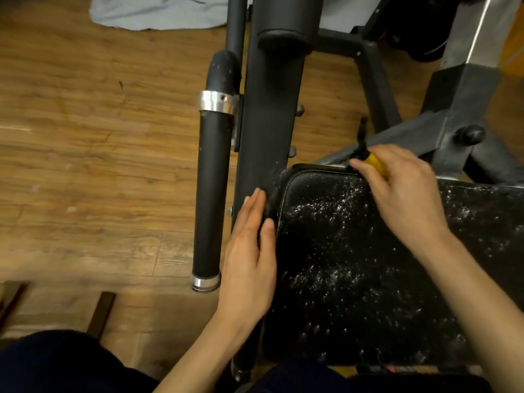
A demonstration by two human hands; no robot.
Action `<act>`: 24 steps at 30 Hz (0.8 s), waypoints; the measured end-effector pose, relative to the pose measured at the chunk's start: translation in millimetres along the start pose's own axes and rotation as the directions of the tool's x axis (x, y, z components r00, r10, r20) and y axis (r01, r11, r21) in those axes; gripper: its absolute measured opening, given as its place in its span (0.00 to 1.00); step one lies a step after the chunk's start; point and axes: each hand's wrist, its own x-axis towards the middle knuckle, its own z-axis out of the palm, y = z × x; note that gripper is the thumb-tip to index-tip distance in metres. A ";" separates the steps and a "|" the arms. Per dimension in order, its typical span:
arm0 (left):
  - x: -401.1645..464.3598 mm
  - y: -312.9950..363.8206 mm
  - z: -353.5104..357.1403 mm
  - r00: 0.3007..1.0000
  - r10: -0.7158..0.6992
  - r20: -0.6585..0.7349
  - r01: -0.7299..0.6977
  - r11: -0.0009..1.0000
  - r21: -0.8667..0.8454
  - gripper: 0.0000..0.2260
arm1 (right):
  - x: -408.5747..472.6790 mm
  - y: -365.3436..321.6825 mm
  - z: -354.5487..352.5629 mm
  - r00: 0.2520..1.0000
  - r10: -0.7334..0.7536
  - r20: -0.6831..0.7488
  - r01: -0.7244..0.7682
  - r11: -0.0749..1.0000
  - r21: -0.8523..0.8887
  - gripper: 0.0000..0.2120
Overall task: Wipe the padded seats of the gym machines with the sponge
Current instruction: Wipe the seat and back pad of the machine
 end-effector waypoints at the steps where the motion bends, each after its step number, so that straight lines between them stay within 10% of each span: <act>1: 0.6 -0.2 0.9 1.000 0.000 -0.013 0.000 1.000 -0.001 0.23 | 3.0 -13.5 10.1 1.000 -0.023 -0.005 0.023 1.000 0.002 0.14; 6: 0.3 -1.4 2.6 0.998 0.013 -0.055 -0.014 1.000 -0.006 0.22 | 12.4 -52.9 36.5 0.967 -0.250 0.052 0.248 0.968 0.048 0.16; 13: -0.5 -2.3 3.9 0.993 -0.002 -0.117 -0.010 0.995 -0.098 0.21 | 0.7 -33.8 35.6 0.977 -0.199 -0.073 0.207 0.971 0.118 0.16; 24: -1.3 -4.7 4.0 0.995 -0.008 -0.096 -0.005 0.990 -0.140 0.20 | -43.0 -21.7 57.0 0.807 -0.583 -0.088 0.589 0.805 0.070 0.15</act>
